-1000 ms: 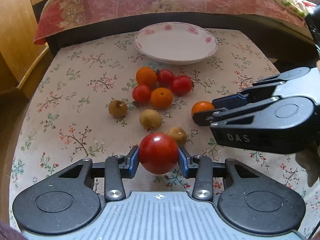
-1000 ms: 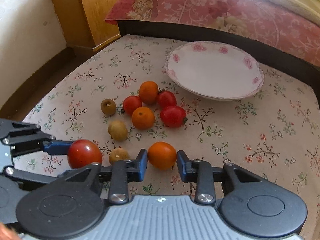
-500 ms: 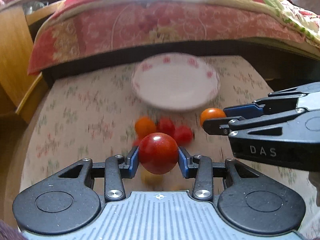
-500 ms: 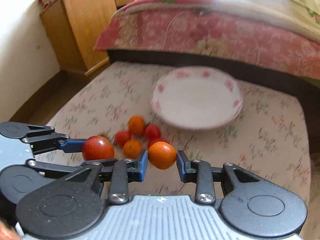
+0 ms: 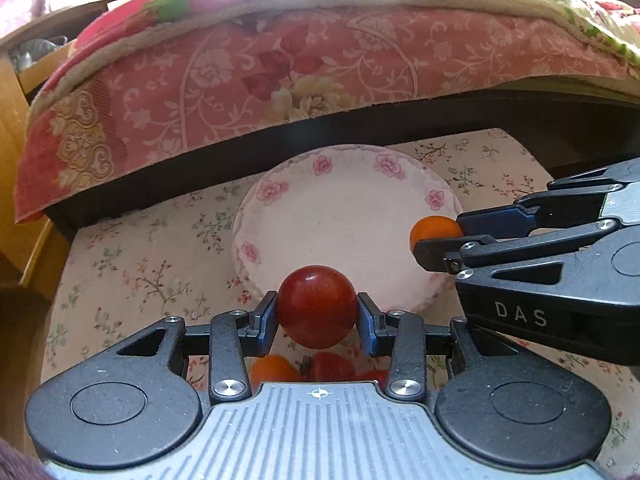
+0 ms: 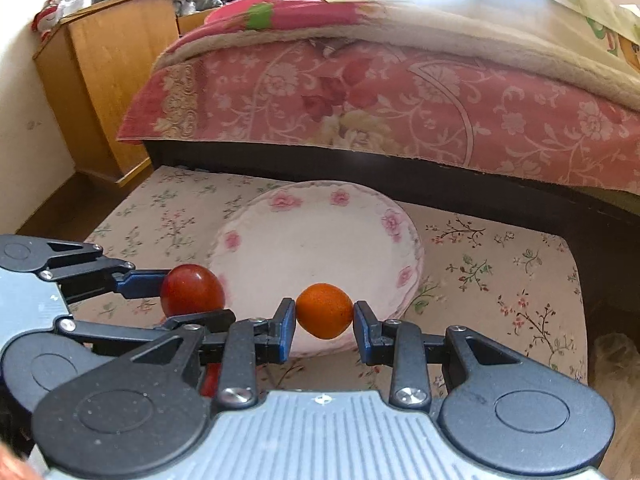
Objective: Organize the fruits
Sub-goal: 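Carry both fruits over white plate while left tool opens, dropping tomato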
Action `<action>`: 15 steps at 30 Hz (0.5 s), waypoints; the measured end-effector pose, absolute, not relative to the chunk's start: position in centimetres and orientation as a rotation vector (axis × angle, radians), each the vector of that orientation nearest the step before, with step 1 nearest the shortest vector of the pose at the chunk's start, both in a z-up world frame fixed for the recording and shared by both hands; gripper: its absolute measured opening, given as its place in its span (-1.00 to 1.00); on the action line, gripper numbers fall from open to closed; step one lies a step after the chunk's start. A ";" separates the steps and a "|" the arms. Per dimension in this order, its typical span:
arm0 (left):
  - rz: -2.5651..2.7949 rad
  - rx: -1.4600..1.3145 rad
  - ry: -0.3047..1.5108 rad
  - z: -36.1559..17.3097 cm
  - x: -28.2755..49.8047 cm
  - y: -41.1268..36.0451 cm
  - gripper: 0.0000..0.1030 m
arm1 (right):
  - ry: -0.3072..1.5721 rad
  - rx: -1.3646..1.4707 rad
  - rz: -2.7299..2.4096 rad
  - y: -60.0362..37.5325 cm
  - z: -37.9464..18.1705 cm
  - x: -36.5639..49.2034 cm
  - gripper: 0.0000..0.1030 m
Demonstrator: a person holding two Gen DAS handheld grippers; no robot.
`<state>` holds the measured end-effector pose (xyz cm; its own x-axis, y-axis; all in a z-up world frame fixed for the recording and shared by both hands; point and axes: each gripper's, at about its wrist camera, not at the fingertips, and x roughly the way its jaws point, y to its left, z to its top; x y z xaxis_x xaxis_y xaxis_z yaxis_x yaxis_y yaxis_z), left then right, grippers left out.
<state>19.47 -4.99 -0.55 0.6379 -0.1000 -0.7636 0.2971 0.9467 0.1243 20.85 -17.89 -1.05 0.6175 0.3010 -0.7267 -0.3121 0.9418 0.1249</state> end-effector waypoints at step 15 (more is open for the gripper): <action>-0.214 0.290 0.869 -2.8 21.9 -6.2 -0.04 | 0.864 -0.009 0.356 -17.5 -3.3 23.8 -0.32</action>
<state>21.87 -6.17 -2.76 0.6280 -0.0669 -0.7753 0.3010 0.9396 0.1627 23.82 -17.48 -3.27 0.5944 0.3028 -0.7450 -0.3098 0.9411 0.1353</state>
